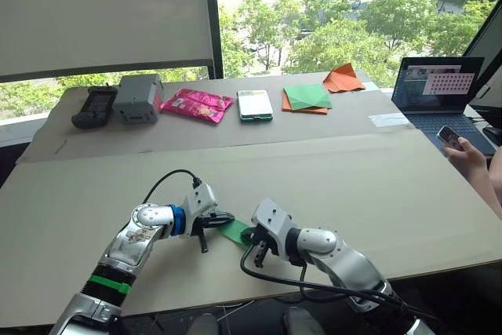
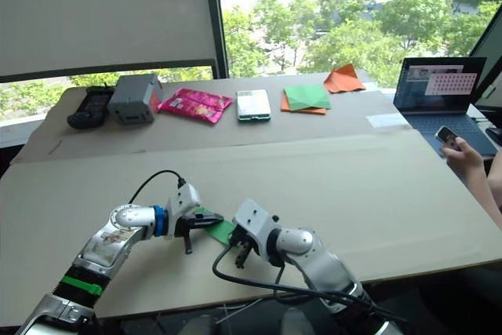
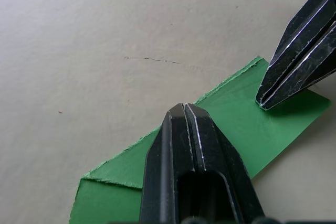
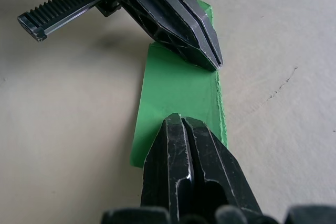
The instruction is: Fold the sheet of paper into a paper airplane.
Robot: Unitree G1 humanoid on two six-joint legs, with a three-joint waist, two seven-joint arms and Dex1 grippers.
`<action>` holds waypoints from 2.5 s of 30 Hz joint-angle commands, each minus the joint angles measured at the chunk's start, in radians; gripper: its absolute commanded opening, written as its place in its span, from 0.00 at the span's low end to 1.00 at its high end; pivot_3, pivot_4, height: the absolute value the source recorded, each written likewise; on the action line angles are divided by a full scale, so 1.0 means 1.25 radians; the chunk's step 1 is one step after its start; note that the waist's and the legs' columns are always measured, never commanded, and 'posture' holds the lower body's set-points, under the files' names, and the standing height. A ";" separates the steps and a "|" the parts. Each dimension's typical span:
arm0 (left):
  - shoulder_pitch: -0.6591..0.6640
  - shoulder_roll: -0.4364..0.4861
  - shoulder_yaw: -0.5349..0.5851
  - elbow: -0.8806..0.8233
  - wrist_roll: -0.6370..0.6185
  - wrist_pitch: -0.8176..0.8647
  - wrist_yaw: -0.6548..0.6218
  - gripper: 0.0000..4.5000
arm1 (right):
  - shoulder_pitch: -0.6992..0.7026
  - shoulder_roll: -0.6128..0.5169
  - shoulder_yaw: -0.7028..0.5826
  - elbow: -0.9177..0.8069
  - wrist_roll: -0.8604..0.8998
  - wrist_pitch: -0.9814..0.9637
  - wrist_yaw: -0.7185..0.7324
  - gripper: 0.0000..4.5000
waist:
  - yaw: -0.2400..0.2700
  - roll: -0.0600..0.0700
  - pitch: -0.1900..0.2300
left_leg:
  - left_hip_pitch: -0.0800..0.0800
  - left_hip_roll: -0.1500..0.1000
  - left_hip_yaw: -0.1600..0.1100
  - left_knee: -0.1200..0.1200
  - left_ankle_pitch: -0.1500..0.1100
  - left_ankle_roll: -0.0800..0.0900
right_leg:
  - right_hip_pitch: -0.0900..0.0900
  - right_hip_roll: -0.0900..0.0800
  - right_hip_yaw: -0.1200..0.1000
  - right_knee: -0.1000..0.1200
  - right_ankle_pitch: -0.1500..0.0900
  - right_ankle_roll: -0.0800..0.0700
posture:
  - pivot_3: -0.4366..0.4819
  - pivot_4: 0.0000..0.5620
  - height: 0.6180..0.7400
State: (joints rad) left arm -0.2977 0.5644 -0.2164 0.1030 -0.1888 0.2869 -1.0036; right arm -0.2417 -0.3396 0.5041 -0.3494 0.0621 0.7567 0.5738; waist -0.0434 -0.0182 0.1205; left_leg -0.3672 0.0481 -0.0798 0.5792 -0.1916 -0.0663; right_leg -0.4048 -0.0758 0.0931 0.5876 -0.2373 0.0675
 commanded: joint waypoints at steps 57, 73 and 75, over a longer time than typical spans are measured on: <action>0.030 -0.028 0.129 -0.023 -0.101 0.066 0.016 0.00 | 0.002 -0.029 0.036 0.007 -0.006 0.086 0.005 0.01 | -0.001 -0.005 0.000 | -0.001 0.000 0.000 -0.003 -0.001 -0.001 | -0.004 0.000 -0.001 -0.001 0.000 0.000 | 0.48 0.27 0.93; 0.032 -0.020 0.013 0.077 0.036 -0.024 0.030 0.00 | 0.005 -0.031 0.033 -0.009 -0.004 0.104 -0.003 0.01 | 0.002 -0.003 -0.001 | 0.000 0.000 0.000 -0.002 -0.001 -0.001 | -0.003 -0.001 -0.001 -0.002 0.000 0.000 | 0.48 0.27 0.93; 0.041 -0.010 0.019 0.086 0.035 -0.030 0.025 0.00 | 0.004 -0.032 0.032 -0.008 -0.003 0.106 -0.005 0.01 | 0.002 -0.002 -0.001 | 0.000 0.000 0.000 -0.002 -0.001 -0.001 | -0.003 -0.001 -0.001 -0.002 0.000 0.000 | 0.48 0.27 0.93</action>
State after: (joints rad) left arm -0.2755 0.5217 -0.1787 0.1466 -0.1902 0.2325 -0.9779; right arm -0.2567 -0.3655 0.5268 -0.4002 0.0620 0.8388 0.5672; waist -0.0411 -0.0213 0.1189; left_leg -0.3677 0.0484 -0.0800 0.5763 -0.1927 -0.0681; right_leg -0.4086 -0.0767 0.0919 0.5850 -0.2374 0.0673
